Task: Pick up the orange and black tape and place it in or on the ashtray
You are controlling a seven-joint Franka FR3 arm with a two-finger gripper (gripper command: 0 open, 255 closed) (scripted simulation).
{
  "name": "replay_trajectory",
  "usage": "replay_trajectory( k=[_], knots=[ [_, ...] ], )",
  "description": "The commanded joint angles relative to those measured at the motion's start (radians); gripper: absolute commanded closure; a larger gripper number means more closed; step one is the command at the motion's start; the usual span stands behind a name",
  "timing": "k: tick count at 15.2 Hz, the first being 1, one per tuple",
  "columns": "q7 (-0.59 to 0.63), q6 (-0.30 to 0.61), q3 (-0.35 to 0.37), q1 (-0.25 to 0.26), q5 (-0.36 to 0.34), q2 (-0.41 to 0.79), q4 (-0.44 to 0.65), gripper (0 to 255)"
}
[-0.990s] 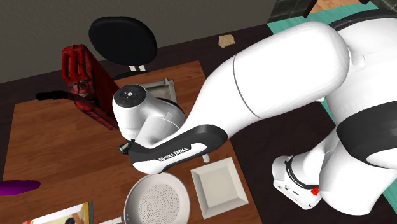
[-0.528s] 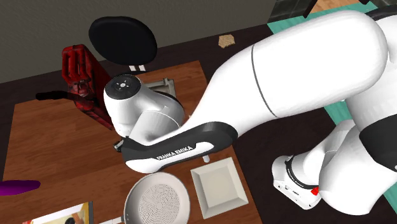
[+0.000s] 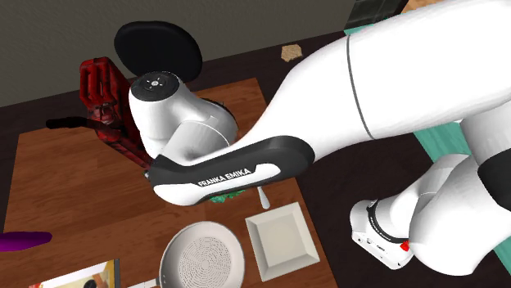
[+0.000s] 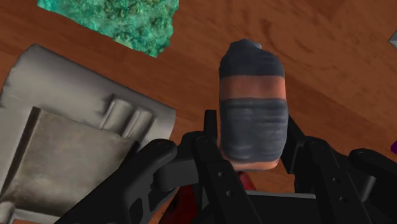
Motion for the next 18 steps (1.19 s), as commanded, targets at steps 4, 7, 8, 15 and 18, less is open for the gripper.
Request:
replay_trajectory(
  k=[4,7,8,15,18],
  knots=[
    [-0.120,-0.051,-0.031,-0.076,0.025,0.019,0.049,255],
    [-0.184,-0.084,-0.051,-0.118,0.031,0.042,0.093,255],
    [-0.204,-0.096,-0.057,-0.131,0.033,0.052,0.110,255],
    [-0.328,-0.190,-0.102,-0.217,0.031,0.140,0.263,255],
    [-0.352,-0.187,-0.110,-0.230,0.029,0.172,0.287,255]
  ],
)
